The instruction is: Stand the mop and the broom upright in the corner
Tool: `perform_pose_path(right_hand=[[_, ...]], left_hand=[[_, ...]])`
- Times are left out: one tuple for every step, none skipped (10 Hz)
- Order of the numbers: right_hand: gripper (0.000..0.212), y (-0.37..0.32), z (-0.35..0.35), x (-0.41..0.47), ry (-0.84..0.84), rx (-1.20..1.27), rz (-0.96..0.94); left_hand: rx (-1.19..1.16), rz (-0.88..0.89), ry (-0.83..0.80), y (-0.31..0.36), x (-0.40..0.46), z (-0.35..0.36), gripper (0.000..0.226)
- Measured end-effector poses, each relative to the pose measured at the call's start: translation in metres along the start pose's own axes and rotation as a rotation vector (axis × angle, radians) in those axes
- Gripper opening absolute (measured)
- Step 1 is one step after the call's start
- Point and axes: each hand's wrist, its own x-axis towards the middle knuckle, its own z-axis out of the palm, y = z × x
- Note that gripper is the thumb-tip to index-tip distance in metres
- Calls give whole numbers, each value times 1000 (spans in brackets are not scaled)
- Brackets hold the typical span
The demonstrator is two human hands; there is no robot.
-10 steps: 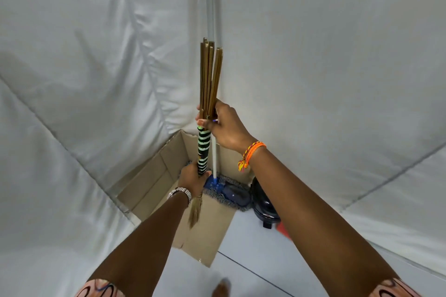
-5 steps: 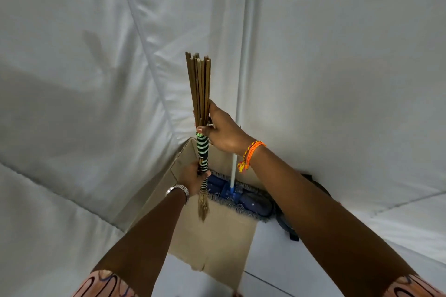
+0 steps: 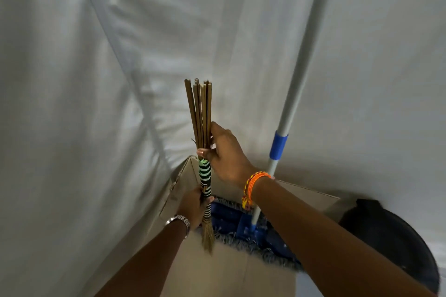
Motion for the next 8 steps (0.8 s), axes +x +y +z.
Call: perform_pose_path(right_hand=[[29, 22, 24, 14, -64, -23, -41], [31, 39, 38, 32, -68, -44, -31], [29, 64, 58, 73, 36, -46, 10], [33, 70, 65, 88, 94, -36, 30], [34, 82, 79, 105, 133, 0, 79], [33, 87, 81, 110, 117, 12, 100], [44, 96, 81, 108, 68, 21, 203], [58, 104, 82, 99, 37, 52, 324]], left_hand=[[-59, -82, 90, -30, 21, 17, 14], [-58, -182, 115, -43, 44, 23, 17], [-102, -314, 132, -64, 90, 32, 38], [-184, -382, 153, -69, 104, 36, 44], [-247, -479, 156, -75, 122, 42, 39], [-238, -499, 150, -71, 127, 38, 44], [-214, -555, 197, -71, 108, 50, 57], [-139, -570, 273, -67, 84, 59, 50]])
